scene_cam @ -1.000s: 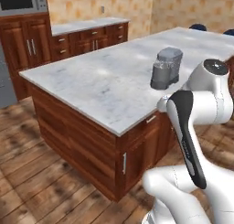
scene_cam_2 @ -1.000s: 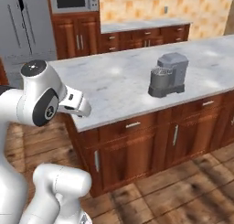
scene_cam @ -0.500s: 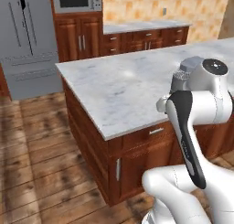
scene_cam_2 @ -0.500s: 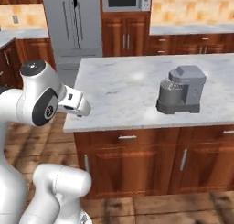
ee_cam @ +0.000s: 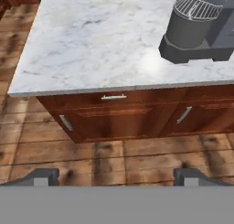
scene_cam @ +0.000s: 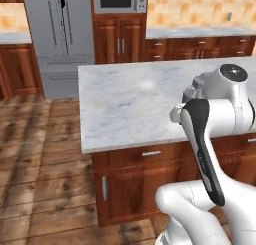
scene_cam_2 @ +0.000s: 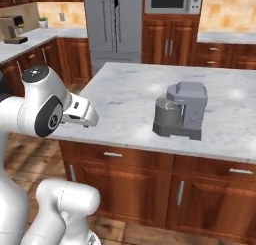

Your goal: Navigate to the stand mixer.

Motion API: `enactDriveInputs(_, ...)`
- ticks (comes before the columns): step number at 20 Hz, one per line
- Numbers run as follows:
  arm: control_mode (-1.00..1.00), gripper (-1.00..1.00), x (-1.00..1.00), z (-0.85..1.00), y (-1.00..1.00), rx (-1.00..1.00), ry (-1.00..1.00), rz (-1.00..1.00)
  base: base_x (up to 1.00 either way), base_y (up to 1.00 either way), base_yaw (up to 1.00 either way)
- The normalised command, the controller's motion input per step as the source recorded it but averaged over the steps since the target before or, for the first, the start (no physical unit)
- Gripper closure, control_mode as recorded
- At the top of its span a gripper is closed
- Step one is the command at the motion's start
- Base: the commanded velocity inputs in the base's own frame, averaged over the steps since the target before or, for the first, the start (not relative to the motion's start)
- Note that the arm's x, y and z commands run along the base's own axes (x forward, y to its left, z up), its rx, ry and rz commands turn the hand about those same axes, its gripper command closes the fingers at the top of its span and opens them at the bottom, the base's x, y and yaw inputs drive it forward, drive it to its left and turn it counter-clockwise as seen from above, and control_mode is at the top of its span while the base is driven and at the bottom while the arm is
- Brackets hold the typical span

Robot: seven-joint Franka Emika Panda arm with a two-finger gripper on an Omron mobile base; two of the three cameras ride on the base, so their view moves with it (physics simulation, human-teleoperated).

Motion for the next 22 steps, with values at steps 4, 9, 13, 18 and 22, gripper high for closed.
enactDriveInputs(4,1.0,-1.0,0.0,0.0,0.0,0.0,0.0,0.0,0.0,-1.0,0.38)
enactDriveInputs(9,1.0,-1.0,0.0,0.0,0.0,0.0,0.0,0.0,0.29,-0.96,0.1)
enactDriveInputs(13,1.0,-1.0,0.0,0.0,0.0,0.0,0.0,0.0,0.79,-0.16,-0.29)
enactDriveInputs(18,1.0,-1.0,0.0,0.0,0.0,0.0,0.0,0.0,1.0,0.25,-0.34)
enactDriveInputs(22,1.0,-1.0,0.0,0.0,0.0,0.0,0.0,0.0,0.95,-0.17,-0.16)
